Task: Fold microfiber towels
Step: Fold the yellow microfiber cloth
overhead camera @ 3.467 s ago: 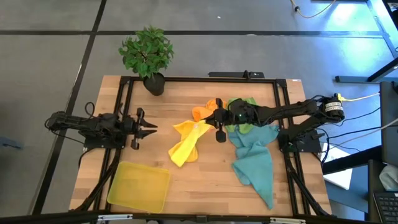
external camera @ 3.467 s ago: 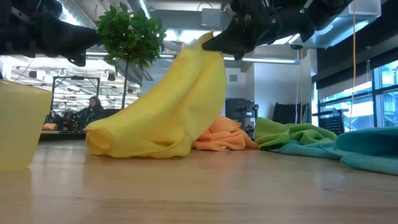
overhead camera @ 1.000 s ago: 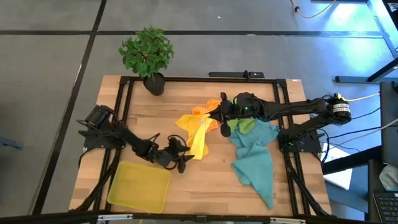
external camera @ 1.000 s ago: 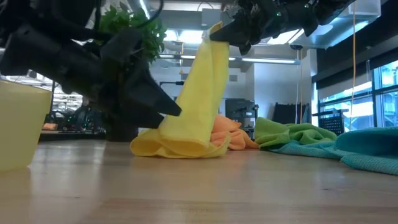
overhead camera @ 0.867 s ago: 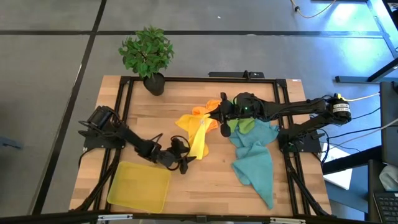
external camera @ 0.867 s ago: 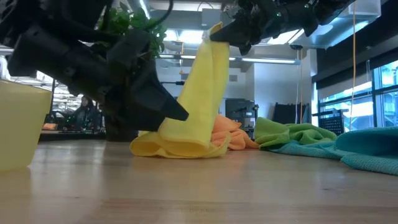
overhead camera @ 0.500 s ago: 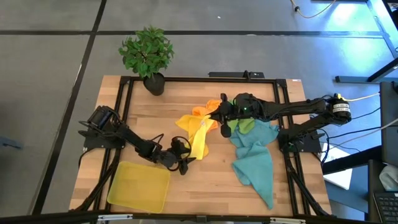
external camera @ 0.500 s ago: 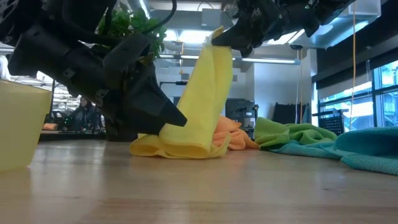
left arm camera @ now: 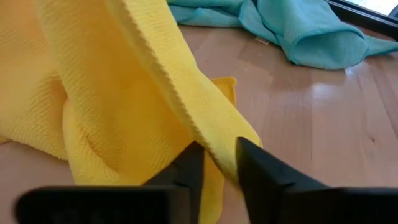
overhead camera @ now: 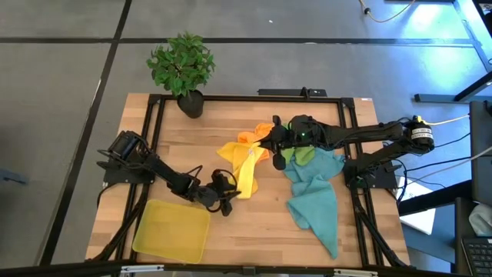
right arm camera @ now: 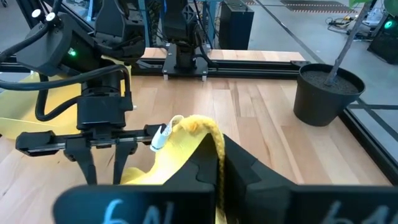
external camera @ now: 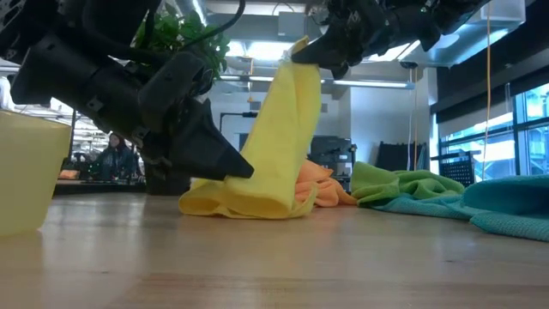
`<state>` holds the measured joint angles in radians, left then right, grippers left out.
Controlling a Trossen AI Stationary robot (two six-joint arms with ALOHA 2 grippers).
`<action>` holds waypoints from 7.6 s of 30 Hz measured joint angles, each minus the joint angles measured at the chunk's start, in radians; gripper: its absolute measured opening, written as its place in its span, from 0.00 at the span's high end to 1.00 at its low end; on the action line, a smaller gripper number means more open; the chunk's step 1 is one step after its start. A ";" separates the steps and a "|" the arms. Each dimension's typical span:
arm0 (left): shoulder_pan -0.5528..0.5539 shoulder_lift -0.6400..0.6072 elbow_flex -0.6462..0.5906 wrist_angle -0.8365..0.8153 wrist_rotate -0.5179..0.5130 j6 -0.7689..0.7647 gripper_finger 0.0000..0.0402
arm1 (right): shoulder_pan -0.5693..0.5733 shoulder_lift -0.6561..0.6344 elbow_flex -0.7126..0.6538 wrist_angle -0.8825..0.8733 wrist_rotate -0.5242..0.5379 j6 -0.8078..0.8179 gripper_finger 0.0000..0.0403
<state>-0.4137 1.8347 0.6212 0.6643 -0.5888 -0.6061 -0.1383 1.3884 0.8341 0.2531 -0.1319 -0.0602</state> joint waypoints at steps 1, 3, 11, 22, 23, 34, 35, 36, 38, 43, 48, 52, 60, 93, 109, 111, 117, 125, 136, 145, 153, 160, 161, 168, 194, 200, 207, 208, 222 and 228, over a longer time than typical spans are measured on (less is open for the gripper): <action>0.000 0.000 0.000 0.000 0.000 0.002 0.87 | 0.000 0.000 0.000 -0.002 0.000 0.000 0.99; 0.000 0.000 0.000 0.000 0.000 0.012 0.96 | 0.000 0.000 0.000 -0.003 0.000 0.000 0.99; 0.000 -0.085 0.000 -0.047 0.007 0.067 1.00 | 0.000 -0.019 0.000 -0.031 0.000 -0.004 0.99; 0.054 -0.486 0.001 -0.501 -0.008 0.124 1.00 | 0.000 -0.177 0.000 -0.062 0.000 -0.027 0.99; 0.065 -0.526 0.001 -0.516 -0.009 0.142 1.00 | 0.000 -0.191 0.000 -0.062 0.000 -0.027 0.99; 0.116 -0.886 0.003 -0.570 -0.004 0.364 1.00 | -0.006 -0.319 0.000 -0.035 0.007 -0.020 0.99; 0.119 -0.910 0.014 -0.597 -0.015 0.377 1.00 | -0.010 -0.329 0.000 -0.024 0.007 -0.020 0.99; 0.123 -0.929 0.032 -0.632 -0.030 0.381 1.00 | -0.013 -0.339 0.002 -0.024 0.007 -0.019 0.99; 0.130 -0.957 0.086 -0.708 -0.053 0.387 1.00 | -0.025 -0.345 0.024 -0.022 0.008 -0.018 0.99; 0.147 -0.964 0.242 -0.912 -0.106 0.449 1.00 | -0.053 -0.342 0.092 -0.041 0.009 -0.019 0.99; 0.180 -0.956 0.358 -1.040 -0.140 0.518 1.00 | -0.091 -0.341 0.139 -0.051 0.009 -0.024 0.99; 0.211 -0.956 0.424 -1.106 -0.188 0.547 1.00 | -0.127 -0.340 0.166 -0.074 0.007 -0.023 0.99; 0.239 -0.957 0.479 -1.199 -0.208 0.538 1.00 | -0.175 -0.340 0.194 -0.281 0.002 0.003 0.99; -0.280 -0.590 0.479 -1.335 -0.207 0.100 1.00 | 0.485 -0.267 0.079 -0.420 0.184 0.222 0.99; -0.342 -0.294 0.478 -1.162 -0.085 0.036 1.00 | 0.653 -0.270 -0.490 0.187 0.255 0.501 0.99; -0.326 -0.267 0.478 -1.167 -0.074 0.036 1.00 | 0.657 -0.270 -0.504 0.177 0.319 0.504 0.99; -0.248 -0.248 0.478 -1.232 -0.053 0.032 1.00 | 0.625 -0.270 -0.554 0.132 0.554 0.523 0.99; -0.100 -0.248 0.478 -1.388 0.032 0.058 1.00 | 0.548 -0.270 -0.559 0.130 0.556 0.495 0.99; 0.073 -0.261 0.466 -1.439 0.089 0.198 1.00 | 0.433 -0.252 -0.557 0.069 0.547 0.499 0.99; 0.206 -0.261 0.323 -1.276 0.277 0.278 1.00 | 0.413 -0.086 -0.558 0.128 0.523 0.527 0.99; 0.245 -0.261 0.265 -1.267 0.288 0.271 1.00 | 0.366 0.075 -0.558 0.276 0.501 0.522 0.99; 0.279 -0.261 0.264 -1.227 0.297 0.299 1.00 | 0.290 0.147 -0.559 0.305 0.453 0.505 0.99; 0.284 -0.261 0.264 -1.224 0.297 0.299 1.00 | 0.285 0.151 -0.559 0.307 0.447 0.503 0.99; 0.299 -0.261 0.264 -1.223 0.297 0.299 0.97 | 0.272 0.156 -0.559 0.310 0.444 0.501 0.98; 0.102 -0.314 0.265 -1.116 0.239 0.195 0.75 | 0.291 0.035 -0.487 0.303 0.443 0.363 0.79; 0.066 -0.313 0.264 -1.063 0.239 0.191 0.75 | 0.287 0.035 -0.485 0.260 0.453 0.344 0.78; 0.031 -0.314 0.264 -0.992 0.258 0.195 0.75 | 0.284 0.035 -0.485 0.252 0.576 0.349 0.62; 0.025 -0.314 0.264 -0.987 0.257 0.195 0.75 | 0.284 0.035 -0.485 0.243 0.625 0.363 0.60; -0.054 -0.314 0.264 -0.952 0.262 0.146 0.75 | 0.284 0.035 -0.485 0.231 0.811 0.417 0.51; -0.075 -0.314 0.264 -0.988 0.258 0.128 0.75 | 0.284 0.035 -0.484 0.219 0.811 0.418 0.51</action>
<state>-0.4885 1.5208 0.8856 -0.3238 -0.3313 -0.4781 0.1459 1.4235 0.3497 0.4722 0.6788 0.3576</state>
